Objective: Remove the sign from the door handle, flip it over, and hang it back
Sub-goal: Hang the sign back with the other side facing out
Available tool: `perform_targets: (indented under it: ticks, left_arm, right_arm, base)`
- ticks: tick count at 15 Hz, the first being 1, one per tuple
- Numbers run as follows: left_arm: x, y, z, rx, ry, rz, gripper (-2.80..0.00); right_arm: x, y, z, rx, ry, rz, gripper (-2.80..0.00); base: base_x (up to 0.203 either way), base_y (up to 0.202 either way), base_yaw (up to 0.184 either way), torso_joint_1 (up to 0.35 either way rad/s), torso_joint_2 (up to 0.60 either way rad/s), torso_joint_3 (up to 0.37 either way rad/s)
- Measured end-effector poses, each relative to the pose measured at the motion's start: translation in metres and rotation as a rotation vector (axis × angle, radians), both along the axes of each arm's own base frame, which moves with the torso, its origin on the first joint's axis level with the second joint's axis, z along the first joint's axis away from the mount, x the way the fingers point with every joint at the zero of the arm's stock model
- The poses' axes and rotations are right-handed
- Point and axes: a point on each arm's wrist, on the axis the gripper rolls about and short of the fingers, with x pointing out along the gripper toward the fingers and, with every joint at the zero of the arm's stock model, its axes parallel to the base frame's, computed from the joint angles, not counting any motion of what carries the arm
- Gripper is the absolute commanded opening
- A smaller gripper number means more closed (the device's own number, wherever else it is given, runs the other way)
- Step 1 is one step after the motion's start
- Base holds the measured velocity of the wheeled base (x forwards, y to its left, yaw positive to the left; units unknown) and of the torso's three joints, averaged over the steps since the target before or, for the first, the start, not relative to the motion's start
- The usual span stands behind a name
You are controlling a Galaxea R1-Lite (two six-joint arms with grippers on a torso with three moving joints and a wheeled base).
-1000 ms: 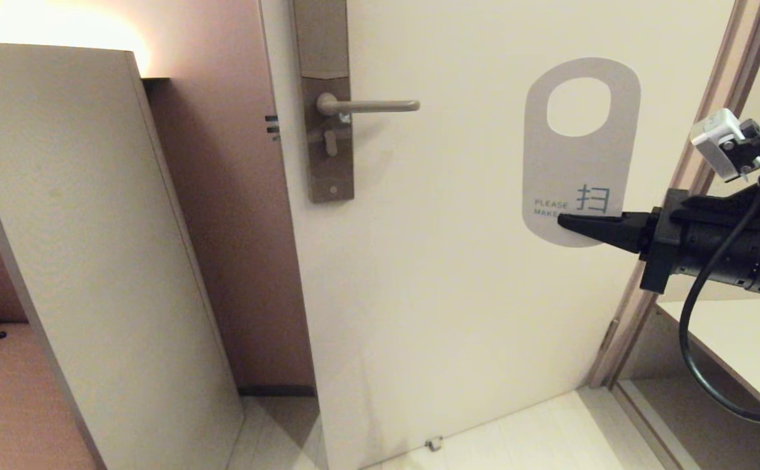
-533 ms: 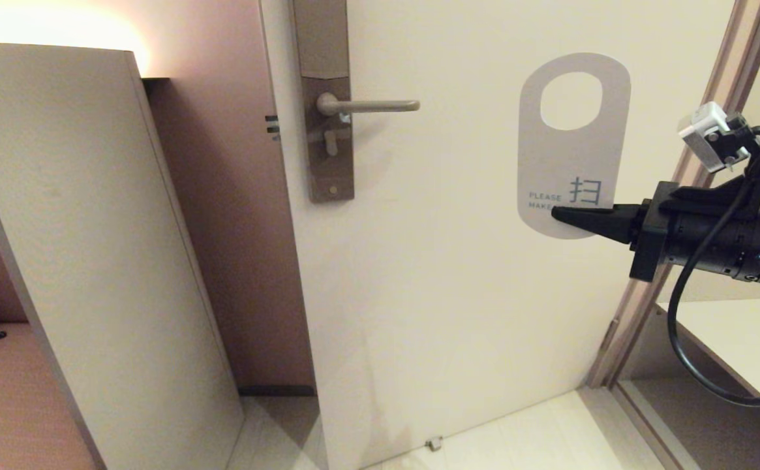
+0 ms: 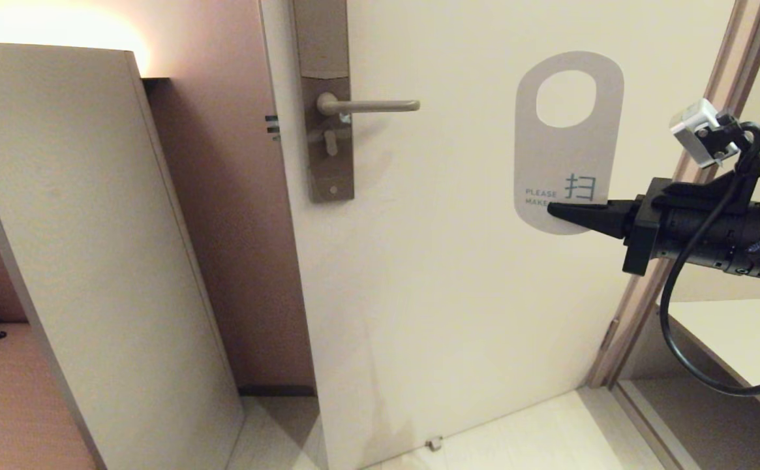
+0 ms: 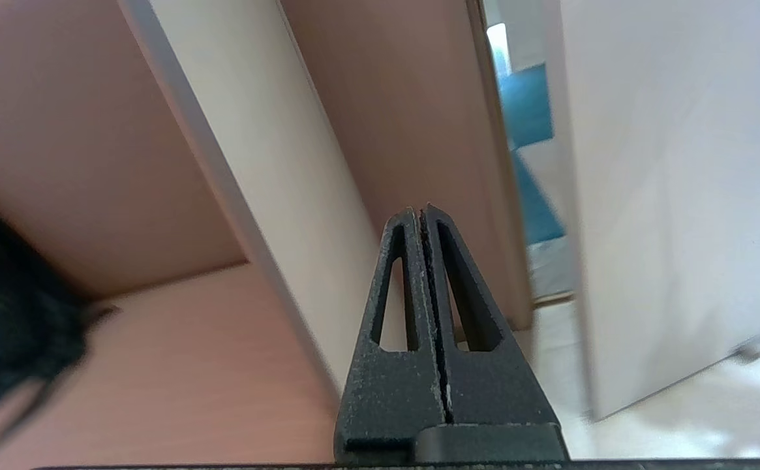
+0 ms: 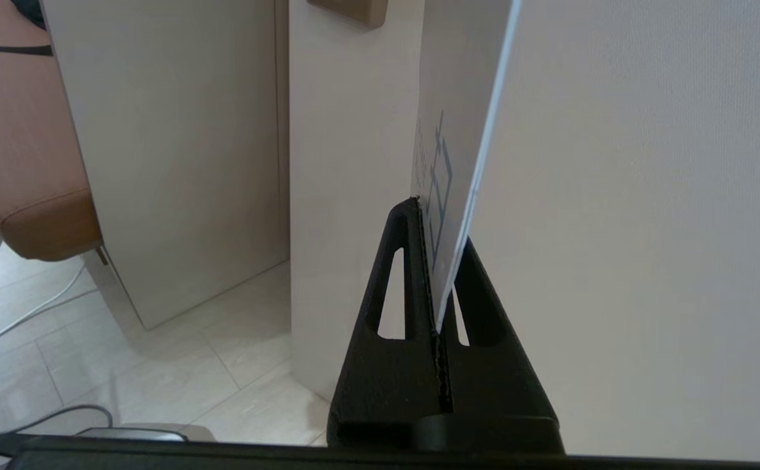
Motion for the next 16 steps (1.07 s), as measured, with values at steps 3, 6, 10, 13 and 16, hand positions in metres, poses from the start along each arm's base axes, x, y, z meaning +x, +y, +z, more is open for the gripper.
perform_targets:
  ticks: [3,6,10,13,16]
  left_arm:
    - [0.0000,0.0000,0.0007,-0.159,-0.009,-0.007,-2.80]
    - [0.0001,-0.0006,-0.0050,-0.178,0.048,-0.028,-2.80]
    - [0.0001,-0.0007,-0.0056,-0.136,0.055,-0.030,-2.80]
    - [0.0001,-0.0007,-0.0057,-0.134,0.055,-0.032,-2.80]
    - [0.0001,-0.0007,-0.0056,-0.152,0.054,-0.030,-2.80]
  right_arm:
    - [0.0002,0.0000,0.0009,-0.001,-0.005,0.002,-2.80]
    - [-0.0006,0.0000,0.0020,-0.002,-0.010,0.002,-2.80]
    - [-0.0010,0.0002,0.0024,-0.003,-0.015,0.004,-2.80]
    - [-0.0002,0.0002,-0.0002,-0.004,-0.004,0.002,-2.80]
    - [0.0024,0.0006,-0.0003,-0.003,-0.004,0.001,-2.80]
  base:
    - [0.000,0.000,0.000,0.000,0.00,0.000]
    - [0.000,0.000,0.000,0.000,0.00,0.000]
    - [0.000,0.000,0.000,0.000,0.00,0.000]
    - [0.000,0.000,0.000,0.000,0.00,0.000]
    - [0.000,0.000,0.000,0.000,0.00,0.000]
